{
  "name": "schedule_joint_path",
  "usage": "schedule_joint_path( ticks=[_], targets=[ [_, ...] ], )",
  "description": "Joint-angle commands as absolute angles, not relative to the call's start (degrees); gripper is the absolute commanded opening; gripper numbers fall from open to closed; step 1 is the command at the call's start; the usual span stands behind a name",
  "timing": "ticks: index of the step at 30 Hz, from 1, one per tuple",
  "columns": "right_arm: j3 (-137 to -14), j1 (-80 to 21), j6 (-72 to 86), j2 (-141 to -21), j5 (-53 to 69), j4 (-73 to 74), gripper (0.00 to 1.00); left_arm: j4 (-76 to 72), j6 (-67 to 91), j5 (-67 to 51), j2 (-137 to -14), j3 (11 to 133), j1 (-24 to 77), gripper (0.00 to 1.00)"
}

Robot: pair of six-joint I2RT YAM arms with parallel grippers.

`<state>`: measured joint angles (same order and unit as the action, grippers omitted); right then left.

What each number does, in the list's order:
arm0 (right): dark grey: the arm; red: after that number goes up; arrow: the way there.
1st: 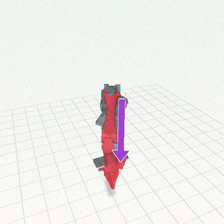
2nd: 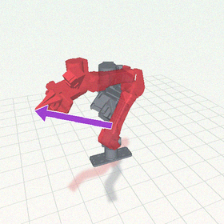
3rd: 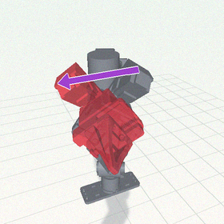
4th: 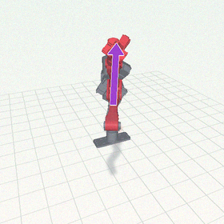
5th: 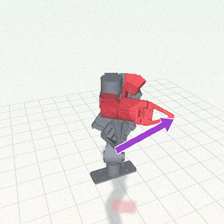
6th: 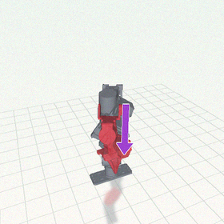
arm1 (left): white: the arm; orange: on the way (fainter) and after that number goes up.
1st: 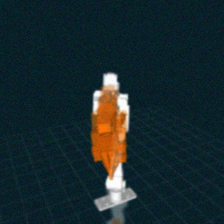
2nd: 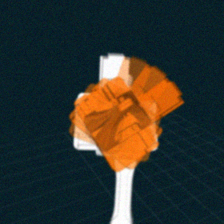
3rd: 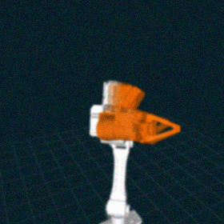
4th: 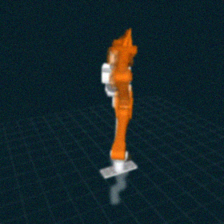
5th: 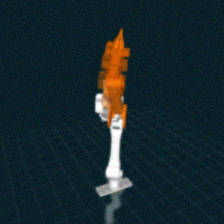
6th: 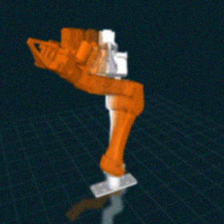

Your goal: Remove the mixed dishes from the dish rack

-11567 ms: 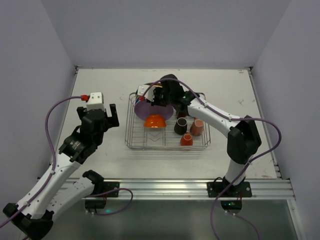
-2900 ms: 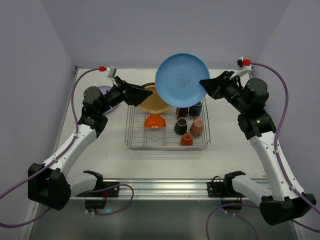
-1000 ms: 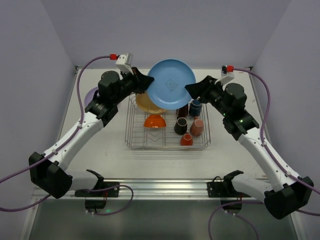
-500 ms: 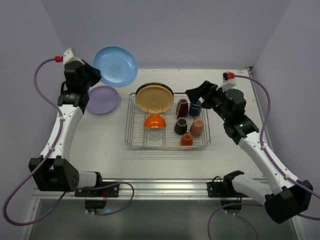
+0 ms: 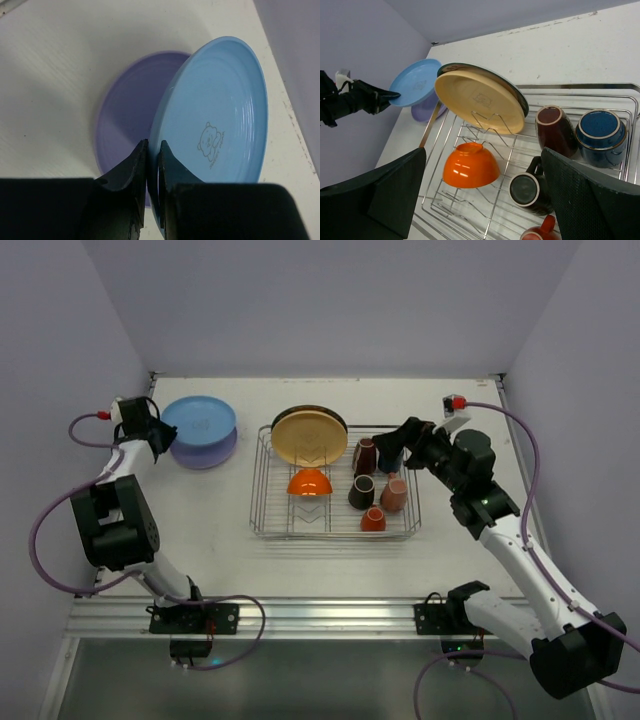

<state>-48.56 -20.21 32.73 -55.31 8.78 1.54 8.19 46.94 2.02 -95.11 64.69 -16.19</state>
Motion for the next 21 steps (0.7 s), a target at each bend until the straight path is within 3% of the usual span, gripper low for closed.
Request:
schedule_joint_path(
  ticks=[1,11,14,18,21],
  targets=[
    [-47.7,-20.0,30.3,-54.7,12.1,-1.5,0.99,1.1,48.1,-1.6,-96.1,65.5,-17.1,0.00],
    [-48.1,-19.7,29.1,-55.3,12.8,-1.4,0.99,5.9,45.2,2.8,-100.5,68.0,-17.0,0.00],
    [-47.9,-19.5,29.1,-55.1,11.2,-1.0,0.99,6.8,44.3,3.4,-100.9,68.7,-17.0,0.12],
    [-47.9,-19.4,29.2,-55.2,12.0,-1.0,0.99,7.1,43.9,3.2,-101.2,69.8,-17.0,0.41],
    [-48.1,-19.4,29.1,-55.4,12.1,-0.8,0.99,7.1,43.4,2.7,-101.0,70.0,-16.8,0.53]
  ],
)
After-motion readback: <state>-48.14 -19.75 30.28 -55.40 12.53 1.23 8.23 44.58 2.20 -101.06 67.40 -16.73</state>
